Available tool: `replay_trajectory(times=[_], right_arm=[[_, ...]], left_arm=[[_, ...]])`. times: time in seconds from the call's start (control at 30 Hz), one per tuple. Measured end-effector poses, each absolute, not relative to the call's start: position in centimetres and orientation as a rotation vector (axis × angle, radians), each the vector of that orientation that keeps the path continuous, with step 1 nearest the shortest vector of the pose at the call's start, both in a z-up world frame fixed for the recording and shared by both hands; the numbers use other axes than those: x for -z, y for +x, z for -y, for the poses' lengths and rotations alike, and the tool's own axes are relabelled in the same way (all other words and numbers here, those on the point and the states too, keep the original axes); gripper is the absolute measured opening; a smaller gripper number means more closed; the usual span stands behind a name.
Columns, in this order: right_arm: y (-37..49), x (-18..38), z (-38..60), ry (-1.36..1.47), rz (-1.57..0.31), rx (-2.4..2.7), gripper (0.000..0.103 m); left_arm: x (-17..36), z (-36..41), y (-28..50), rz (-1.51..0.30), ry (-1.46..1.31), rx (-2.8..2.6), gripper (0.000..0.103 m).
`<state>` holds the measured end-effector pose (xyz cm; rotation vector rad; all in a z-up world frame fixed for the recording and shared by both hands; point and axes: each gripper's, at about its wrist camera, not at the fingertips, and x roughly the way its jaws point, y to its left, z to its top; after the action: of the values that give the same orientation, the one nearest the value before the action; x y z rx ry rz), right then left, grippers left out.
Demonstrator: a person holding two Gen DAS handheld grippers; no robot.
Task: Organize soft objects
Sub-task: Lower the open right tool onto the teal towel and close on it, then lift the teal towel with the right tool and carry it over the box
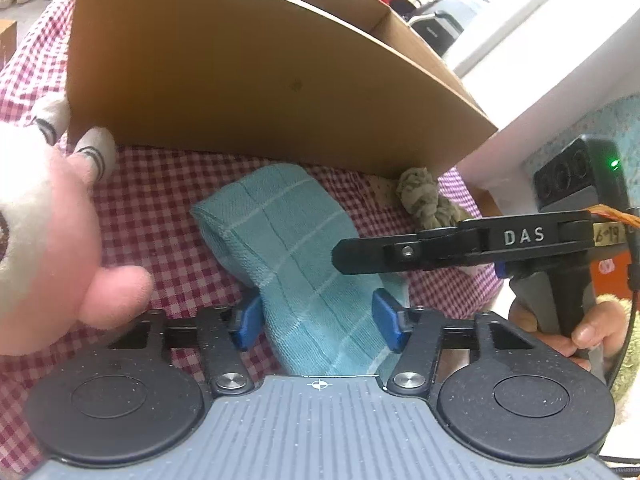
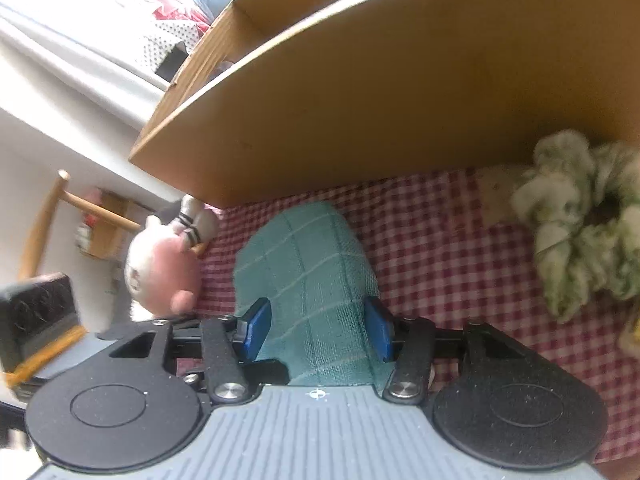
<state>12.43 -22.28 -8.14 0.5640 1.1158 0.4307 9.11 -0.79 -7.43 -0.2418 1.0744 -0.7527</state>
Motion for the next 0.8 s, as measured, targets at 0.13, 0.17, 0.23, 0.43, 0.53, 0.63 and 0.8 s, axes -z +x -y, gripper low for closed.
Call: replay_trajectory(times=[0.13, 0.17, 0.23, 0.43, 0.53, 0.63, 0.8], right_arm=[[12.7, 10.4, 24.1, 0.800, -1.143, -0.497, 0.027], [12.6, 10.7, 24.4, 0.844, -1.140, -0.509, 0.026], [12.3, 11.1, 24.8, 0.909, -1.128, -0.524, 0.023], [10.7, 8.9, 25.0, 0.952, -1.051, -0.569, 0.022], [10.1, 6.6, 25.0, 0.941, -1.000, -0.595, 0.022], [10.3, 3.6, 24.7, 0.917, -0.935, -0.624, 0.022], [11.4, -1.9, 25.4, 0.861, -0.811, -0.660, 0.022]], left_arm=[[7.7, 0.2, 9.4, -1.077, -0.288, 0.743, 0.042], [7.7, -0.1, 9.4, -1.079, -0.301, 0.743, 0.040], [7.6, -0.6, 9.5, -1.078, -0.338, 0.749, 0.039], [6.2, -2.1, 9.3, -1.051, -0.467, 0.787, 0.039], [4.7, -2.3, 9.0, -1.024, -0.494, 0.810, 0.039], [2.3, -2.2, 8.5, -0.975, -0.491, 0.837, 0.039], [-2.7, -1.4, 8.9, -0.880, -0.468, 0.902, 0.039]])
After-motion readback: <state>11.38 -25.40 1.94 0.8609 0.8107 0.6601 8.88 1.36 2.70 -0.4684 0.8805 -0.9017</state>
